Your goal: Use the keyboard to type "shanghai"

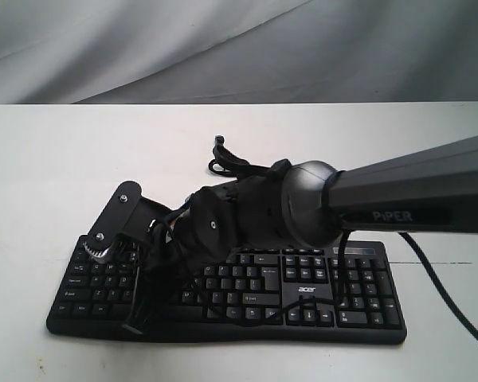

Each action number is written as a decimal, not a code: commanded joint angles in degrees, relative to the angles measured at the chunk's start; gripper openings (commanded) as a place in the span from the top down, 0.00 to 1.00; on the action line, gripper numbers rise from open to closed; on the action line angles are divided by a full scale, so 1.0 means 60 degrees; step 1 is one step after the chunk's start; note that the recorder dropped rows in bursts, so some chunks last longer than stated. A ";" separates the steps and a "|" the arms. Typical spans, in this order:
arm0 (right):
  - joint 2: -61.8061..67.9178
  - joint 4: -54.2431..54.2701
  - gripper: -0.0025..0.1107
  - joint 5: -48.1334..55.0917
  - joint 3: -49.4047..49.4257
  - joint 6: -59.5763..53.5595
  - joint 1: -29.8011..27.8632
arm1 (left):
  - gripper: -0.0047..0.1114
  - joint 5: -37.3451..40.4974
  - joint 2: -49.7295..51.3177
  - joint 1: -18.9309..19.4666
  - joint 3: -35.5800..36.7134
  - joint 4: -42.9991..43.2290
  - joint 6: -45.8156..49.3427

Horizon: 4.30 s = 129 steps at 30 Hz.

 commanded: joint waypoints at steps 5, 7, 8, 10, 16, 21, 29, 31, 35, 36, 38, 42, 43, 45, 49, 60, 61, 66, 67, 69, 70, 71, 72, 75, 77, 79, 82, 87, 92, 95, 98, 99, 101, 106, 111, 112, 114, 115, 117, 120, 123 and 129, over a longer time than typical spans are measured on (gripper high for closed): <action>0.0472 -0.0002 0.98 -0.0078 -0.0091 0.0077 -0.0033 | 0.96 -0.0095 -0.0041 -0.0070 0.0044 -0.0017 -0.0042; 0.0494 0.0013 0.98 -0.0078 -0.0091 0.0077 -0.0033 | 0.96 -0.0095 -0.0041 -0.0070 0.0044 -0.0017 -0.0042; 0.0495 0.0010 0.98 -0.0078 -0.0091 0.0094 -0.0033 | 0.96 -0.0095 -0.0041 -0.0070 0.0044 -0.0017 -0.0042; 0.0408 0.0010 0.98 -0.0123 -0.0091 0.0093 -0.0033 | 0.96 -0.0095 -0.0041 -0.0070 0.0044 -0.0017 -0.0042; -0.0054 -0.0081 0.98 -0.0118 -0.0110 0.0196 -0.0033 | 0.96 -0.0095 -0.0041 -0.0070 0.0044 -0.0017 -0.0042; -0.0215 -0.0159 0.98 -0.0094 -0.0154 0.0196 -0.0033 | 0.96 -0.0095 -0.0041 -0.0070 0.0044 -0.0017 -0.0042; -0.0215 -0.0159 0.98 -0.0175 -0.0154 0.0219 -0.0016 | 0.96 -0.0095 -0.0041 -0.0070 0.0044 -0.0017 -0.0042; -0.0215 -0.0159 0.98 0.0042 -0.0154 0.0219 -0.0039 | 0.96 -0.0095 -0.0041 -0.0070 0.0044 -0.0017 -0.0042; -0.0315 -0.0159 0.98 0.0151 0.0066 0.0199 -0.0214 | 0.96 -0.0095 -0.0041 -0.0070 0.0044 -0.0017 -0.0042; -0.0413 -0.0159 0.98 -0.0021 0.0229 0.0199 -0.0235 | 0.96 -0.0095 -0.0041 -0.0070 0.0044 -0.0017 -0.0042; -0.0697 -0.0099 0.98 -0.0564 0.0696 0.0199 -0.0252 | 0.96 -0.0095 -0.0041 -0.0070 0.0044 -0.0017 -0.0042; -0.0899 -0.0053 0.98 -0.0702 0.1013 0.0199 -0.0252 | 0.96 -0.0095 -0.0041 -0.0070 0.0044 -0.0017 -0.0042; -0.0882 -0.0053 0.98 -0.0721 0.1013 0.0199 -0.0252 | 0.96 -0.0095 -0.0041 -0.0070 0.0044 -0.0017 -0.0042; -0.0811 -0.0053 0.98 -0.0721 0.1013 0.0199 -0.0252 | 0.96 -0.0095 -0.0041 -0.0070 0.0044 -0.0017 -0.0042; -0.0612 0.0119 0.98 -0.0614 0.1013 0.0199 -0.0234 | 0.96 -0.0095 -0.0041 -0.0070 0.0044 -0.0017 -0.0042; -0.0496 0.0186 0.98 -0.0577 0.1013 0.0199 -0.0211 | 0.96 -0.0095 -0.0041 -0.0070 0.0044 -0.0017 -0.0042; -0.0496 0.0186 0.98 -0.0577 0.1013 0.0199 -0.0211 | 0.96 -0.0095 -0.0041 -0.0070 0.0044 -0.0017 -0.0042; -0.0492 0.0186 0.98 -0.0614 0.1013 0.0199 -0.0211 | 0.96 -0.0095 -0.0041 -0.0070 0.0044 -0.0017 -0.0042; -0.0492 0.0186 0.98 -0.0614 0.1013 0.0199 -0.0211 | 0.96 -0.0095 -0.0041 -0.0070 0.0044 -0.0017 -0.0042; -0.0492 0.0186 0.98 -0.0652 0.1013 0.0199 -0.0211 | 0.96 -0.0095 -0.0041 -0.0070 0.0044 -0.0017 -0.0042; -0.0476 0.0186 0.98 -0.0652 0.1013 0.0199 -0.0211 | 0.96 -0.0095 -0.0041 -0.0070 0.0044 -0.0017 -0.0042; -0.0452 0.0186 0.98 -0.0669 0.0995 0.0199 -0.0211 | 0.96 -0.0095 -0.0041 -0.0070 0.0044 -0.0017 -0.0042; -0.0390 0.0186 0.98 -0.0672 0.0995 0.0199 -0.0211 | 0.96 -0.0095 -0.0041 -0.0070 0.0044 -0.0017 -0.0042; -0.0174 0.0261 0.98 -0.0660 0.0958 0.0199 -0.0211 | 0.96 -0.0095 -0.0041 -0.0070 0.0044 -0.0017 -0.0042; -0.0057 0.0270 0.98 -0.0597 0.0958 0.0199 -0.0211 | 0.96 -0.0095 -0.0041 -0.0070 0.0044 -0.0017 -0.0042; -0.0037 0.0289 0.98 -0.0564 0.0958 0.0199 -0.0211 | 0.96 -0.0095 -0.0041 -0.0070 0.0044 -0.0017 -0.0042; -0.0058 0.0289 0.98 -0.0584 0.0958 0.0199 -0.0211 | 0.96 -0.0095 -0.0041 -0.0070 0.0044 -0.0017 -0.0042; -0.0364 0.0265 0.98 -0.0609 0.0958 0.0199 -0.0211 | 0.96 -0.0095 -0.0041 -0.0070 0.0044 -0.0017 -0.0042; -0.0683 0.0135 0.98 -0.0609 0.0958 0.0199 -0.0211 | 0.96 -0.0095 -0.0041 -0.0070 0.0044 -0.0017 -0.0042; -0.0724 0.0118 0.98 -0.0469 0.0796 0.0199 -0.0211 | 0.96 -0.0095 -0.0041 -0.0070 0.0044 -0.0017 -0.0042; -0.0682 -0.0034 0.98 -0.0374 0.0463 0.0269 -0.0211 | 0.96 -0.0095 -0.0041 -0.0070 0.0044 -0.0017 -0.0042; -0.0682 -0.0061 0.98 -0.0374 0.0326 0.0269 -0.0211 | 0.96 -0.0095 -0.0041 -0.0070 0.0044 -0.0017 -0.0042; -0.0614 -0.0169 0.98 -0.0364 0.0081 0.0269 -0.0194 | 0.96 -0.0095 -0.0041 -0.0070 0.0044 -0.0017 -0.0042; -0.0016 -0.0255 0.98 0.0266 -0.0987 0.0269 -0.0101 | 0.96 -0.0095 -0.0041 -0.0070 0.0044 -0.0017 -0.0042; 0.0796 -0.0355 0.98 0.0766 -0.2271 0.0269 0.0221 | 0.96 -0.0095 -0.0041 -0.0070 0.0044 -0.0017 -0.0042; 0.0933 -0.0337 0.98 0.0822 -0.2472 0.0269 0.0286 | 0.96 -0.0095 -0.0041 -0.0070 0.0044 -0.0017 -0.0042; 0.1175 -0.0292 0.98 0.0919 -0.2786 0.0269 0.0380 | 0.96 -0.0095 -0.0041 -0.0070 0.0044 -0.0017 -0.0042; 0.1373 -0.0238 0.98 0.0938 -0.2926 0.0269 0.0474 | 0.96 -0.0095 -0.0041 -0.0070 0.0044 -0.0017 -0.0042; 0.1473 -0.0129 0.98 0.0861 -0.2926 0.0269 0.0544 | 0.96 -0.0095 -0.0041 -0.0070 0.0044 -0.0017 -0.0042; 0.1633 -0.0089 0.98 0.0836 -0.2926 0.0269 0.0580 | 0.96 -0.0095 -0.0041 -0.0070 0.0044 -0.0017 -0.0042; 0.1660 -0.0069 0.98 0.0735 -0.2926 0.0269 0.0580 | 0.96 -0.0095 -0.0041 -0.0070 0.0044 -0.0017 -0.0042; 0.1660 -0.0051 0.98 0.0644 -0.2926 0.0269 0.0580 | 0.96 -0.0095 -0.0041 -0.0070 0.0044 -0.0017 -0.0042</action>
